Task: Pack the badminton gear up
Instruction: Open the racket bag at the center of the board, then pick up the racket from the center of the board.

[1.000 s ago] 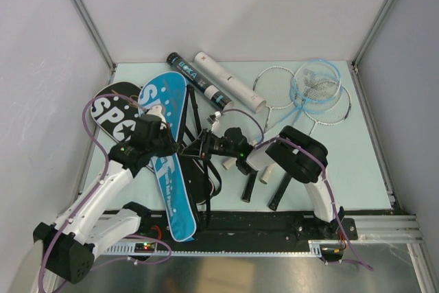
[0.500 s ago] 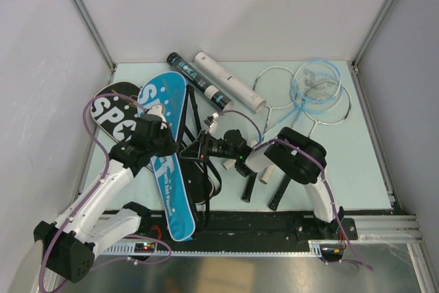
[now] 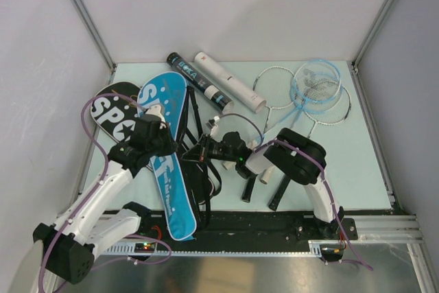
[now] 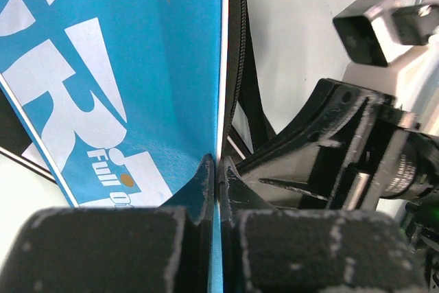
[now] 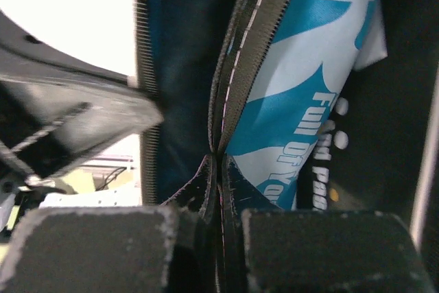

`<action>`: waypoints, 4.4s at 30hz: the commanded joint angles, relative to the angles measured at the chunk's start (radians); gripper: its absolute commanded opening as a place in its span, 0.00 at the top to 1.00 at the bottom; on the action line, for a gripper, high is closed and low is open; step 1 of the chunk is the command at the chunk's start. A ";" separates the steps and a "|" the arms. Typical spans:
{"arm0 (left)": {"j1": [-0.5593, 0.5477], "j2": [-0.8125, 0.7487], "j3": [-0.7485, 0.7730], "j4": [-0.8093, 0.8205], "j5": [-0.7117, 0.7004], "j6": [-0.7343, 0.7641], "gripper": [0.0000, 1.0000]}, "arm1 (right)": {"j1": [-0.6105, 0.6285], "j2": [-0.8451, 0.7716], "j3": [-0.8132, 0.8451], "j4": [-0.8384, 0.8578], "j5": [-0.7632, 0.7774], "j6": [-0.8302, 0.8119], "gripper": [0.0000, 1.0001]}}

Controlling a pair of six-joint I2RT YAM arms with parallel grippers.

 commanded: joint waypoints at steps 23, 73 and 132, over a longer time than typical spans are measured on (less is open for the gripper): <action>0.006 -0.090 0.057 0.057 -0.158 0.025 1.00 | -0.014 -0.383 -0.101 -0.722 0.411 -0.320 0.73; 0.092 -0.097 0.019 0.066 0.148 0.164 1.00 | -0.857 -0.526 -0.199 -1.182 0.288 -0.584 0.49; 0.176 -0.075 0.007 0.100 0.159 0.139 1.00 | -0.641 -1.064 -0.080 -1.627 0.292 -0.792 1.00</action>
